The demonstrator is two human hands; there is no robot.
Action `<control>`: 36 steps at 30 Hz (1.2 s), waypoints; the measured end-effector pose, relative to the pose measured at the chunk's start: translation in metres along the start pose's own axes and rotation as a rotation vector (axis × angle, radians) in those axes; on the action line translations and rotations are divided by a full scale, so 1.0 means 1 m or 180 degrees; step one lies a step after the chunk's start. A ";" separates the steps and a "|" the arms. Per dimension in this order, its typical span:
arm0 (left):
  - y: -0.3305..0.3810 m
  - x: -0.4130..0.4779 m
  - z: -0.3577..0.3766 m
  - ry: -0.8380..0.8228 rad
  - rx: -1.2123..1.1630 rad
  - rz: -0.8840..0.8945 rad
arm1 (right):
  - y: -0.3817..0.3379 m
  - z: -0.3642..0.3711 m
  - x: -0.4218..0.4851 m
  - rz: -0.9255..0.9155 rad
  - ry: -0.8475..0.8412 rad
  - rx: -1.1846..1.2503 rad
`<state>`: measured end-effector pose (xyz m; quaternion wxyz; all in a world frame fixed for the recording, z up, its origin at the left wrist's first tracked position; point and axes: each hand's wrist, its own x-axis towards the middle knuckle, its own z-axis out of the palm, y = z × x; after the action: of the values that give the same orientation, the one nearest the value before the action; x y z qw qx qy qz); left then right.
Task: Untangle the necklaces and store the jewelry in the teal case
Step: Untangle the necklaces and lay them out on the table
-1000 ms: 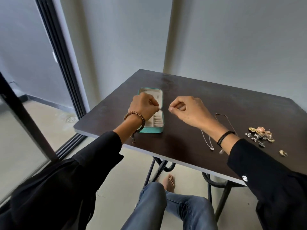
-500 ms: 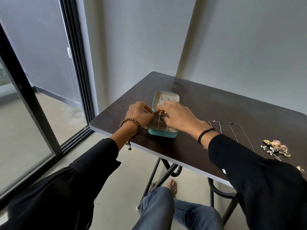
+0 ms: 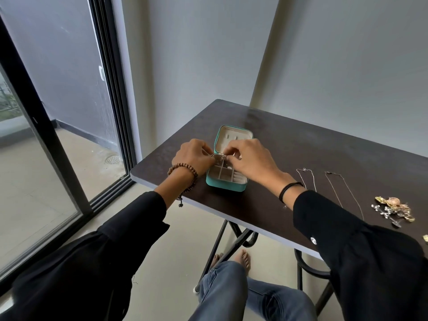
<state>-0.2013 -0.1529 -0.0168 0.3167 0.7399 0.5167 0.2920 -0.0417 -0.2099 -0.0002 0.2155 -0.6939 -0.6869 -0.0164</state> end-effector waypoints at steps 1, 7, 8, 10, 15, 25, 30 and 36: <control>0.001 0.000 0.000 0.0119 0.0095 0.0066 | 0.002 -0.003 0.000 0.0071 0.0071 0.0239; 0.025 0.000 -0.004 -0.0039 -0.0498 0.0835 | -0.002 -0.041 0.001 0.0321 0.0380 0.1737; 0.029 -0.001 -0.004 -0.0169 -0.0622 0.0874 | -0.003 -0.048 -0.001 0.0382 0.0413 0.1941; 0.039 -0.002 -0.004 -0.0399 -0.0873 0.0908 | -0.001 -0.062 -0.004 0.0452 0.0545 0.2227; 0.064 -0.009 -0.008 -0.0575 -0.1617 0.0966 | 0.007 -0.093 -0.013 0.0521 0.0731 0.2698; 0.113 -0.025 -0.016 -0.0696 -0.2339 0.0846 | 0.028 -0.122 -0.045 0.0573 0.0922 0.2815; 0.134 -0.028 -0.012 -0.0587 -0.2236 0.0765 | 0.039 -0.128 -0.060 0.0712 0.1005 0.2911; 0.151 -0.035 -0.007 -0.0643 -0.2148 0.0824 | 0.048 -0.134 -0.071 0.0850 0.1026 0.2970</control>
<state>-0.1293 -0.2252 0.0998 0.5525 0.6783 0.2597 0.4089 0.0369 -0.3182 0.0860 0.6058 -0.5941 -0.4844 0.2130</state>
